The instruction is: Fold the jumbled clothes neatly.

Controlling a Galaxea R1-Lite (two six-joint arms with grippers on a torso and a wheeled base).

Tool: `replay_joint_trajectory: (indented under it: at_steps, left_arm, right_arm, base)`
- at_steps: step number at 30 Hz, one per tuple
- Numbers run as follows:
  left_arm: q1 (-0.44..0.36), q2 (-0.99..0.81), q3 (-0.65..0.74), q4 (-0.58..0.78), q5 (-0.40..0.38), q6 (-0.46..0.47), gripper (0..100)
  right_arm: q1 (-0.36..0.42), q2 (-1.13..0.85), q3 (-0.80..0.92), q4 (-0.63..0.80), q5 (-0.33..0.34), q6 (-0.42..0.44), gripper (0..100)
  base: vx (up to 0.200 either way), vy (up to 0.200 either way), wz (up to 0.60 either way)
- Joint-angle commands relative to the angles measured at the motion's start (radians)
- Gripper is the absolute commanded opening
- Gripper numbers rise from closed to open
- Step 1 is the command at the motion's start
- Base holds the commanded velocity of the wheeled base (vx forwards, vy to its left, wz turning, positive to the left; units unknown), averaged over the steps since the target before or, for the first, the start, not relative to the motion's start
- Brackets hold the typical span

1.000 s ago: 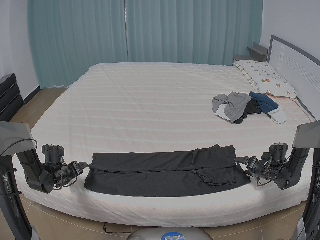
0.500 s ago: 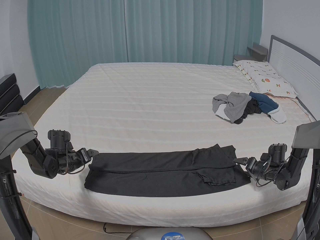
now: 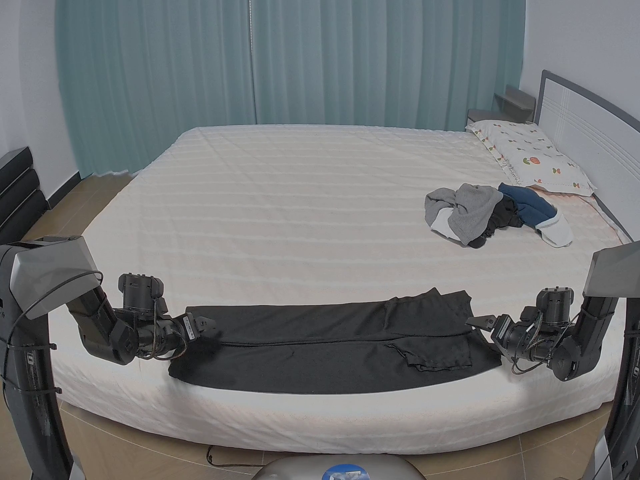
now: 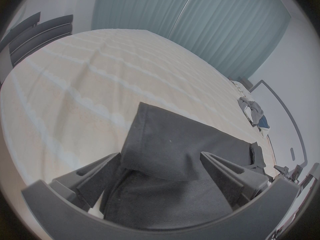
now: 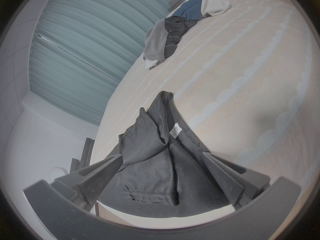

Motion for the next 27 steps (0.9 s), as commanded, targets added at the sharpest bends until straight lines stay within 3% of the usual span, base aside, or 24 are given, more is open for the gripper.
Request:
replay_joint_trajectory:
  at_steps: [1,11,27]
  left_arm:
    - [-0.016,0.016,-0.002,-0.001,0.002,0.002,100]
    - [-0.017,0.031,-0.004,-0.019,0.075,0.087,100]
    - [-0.025,0.042,0.01,-0.036,0.074,0.108,100]
  right_arm:
    - [0.0,0.0,-0.001,-0.001,0.001,0.0,100]
    - [0.002,0.0,0.001,-0.001,0.001,0.0,100]
    - [0.002,0.0,-0.001,-0.001,0.001,0.0,100]
  base:
    - [0.0,0.0,0.0]
    - [0.0,0.0,0.0]
    - [0.0,0.0,0.0]
